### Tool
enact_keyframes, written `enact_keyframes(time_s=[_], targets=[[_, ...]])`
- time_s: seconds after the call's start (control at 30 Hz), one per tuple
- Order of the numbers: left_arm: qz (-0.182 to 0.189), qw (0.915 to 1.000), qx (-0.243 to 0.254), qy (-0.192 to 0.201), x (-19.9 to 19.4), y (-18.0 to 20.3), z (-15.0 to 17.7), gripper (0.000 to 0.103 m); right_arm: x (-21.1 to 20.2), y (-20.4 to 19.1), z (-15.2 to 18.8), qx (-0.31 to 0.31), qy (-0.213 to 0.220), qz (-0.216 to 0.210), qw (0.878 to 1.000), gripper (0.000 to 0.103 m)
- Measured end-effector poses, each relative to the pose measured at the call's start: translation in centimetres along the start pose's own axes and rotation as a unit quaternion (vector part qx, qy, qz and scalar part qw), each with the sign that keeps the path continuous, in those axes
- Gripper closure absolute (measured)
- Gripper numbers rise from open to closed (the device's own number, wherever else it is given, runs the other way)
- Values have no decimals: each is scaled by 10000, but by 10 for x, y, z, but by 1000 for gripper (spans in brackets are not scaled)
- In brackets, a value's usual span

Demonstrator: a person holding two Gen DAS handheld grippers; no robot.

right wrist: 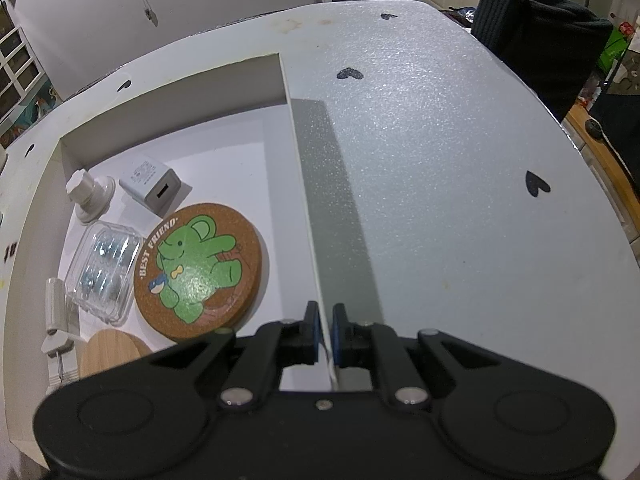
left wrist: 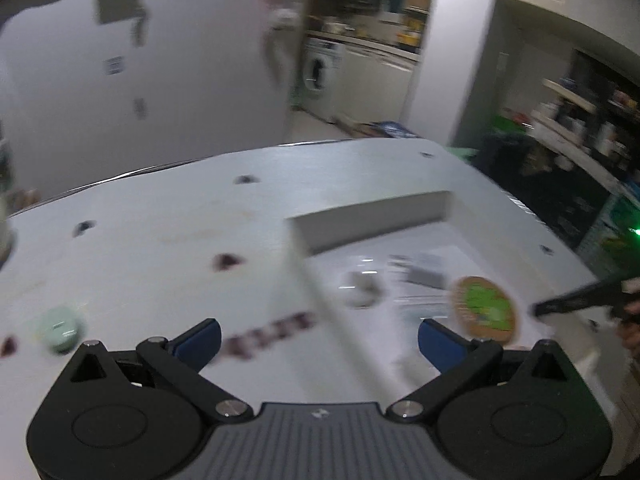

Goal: Organize rigid objects
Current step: 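Lift the left tool out of the tray back over the table, then close the left tool on the mint-green round tape measure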

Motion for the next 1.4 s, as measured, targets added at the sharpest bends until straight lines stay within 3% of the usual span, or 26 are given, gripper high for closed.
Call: enact_keyframes(time_s=[0.1, 0.37, 0.77, 0.93, 1.2, 1.4], targets=[[-478, 9987, -155, 6, -3, -29, 10, 0, 0, 0, 0, -6, 1, 12, 10000, 94], [-1333, 9893, -600, -11, -3, -101, 28, 0, 0, -1, 0, -9, 0, 25, 10000, 94], [-1900, 9758, -1006, -391, 23, -157, 41, 0, 0, -1, 0, -7, 2, 24, 10000, 94], [-1932, 9758, -864, -557, 39, -165, 40, 19, 0, -1, 0, -6, 3, 23, 10000, 94], [-1902, 9741, -1011, -688, 60, -176, 38, 32, 0, -1, 0, -5, 1, 35, 10000, 94], [-1926, 9739, -998, -661, 64, -180, 34, 53, 1, -2, 1, -14, -12, 42, 10000, 94]])
Point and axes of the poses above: each gripper's, at about its wrist camera, not at the fingertips, and x roughly the way its jaws point, y to its right, z to its underside, the point moved 1 cm from there along x, roughly the way its jaws point, and after that the axes turned 8 degrees about x, right-handed, at the moved point
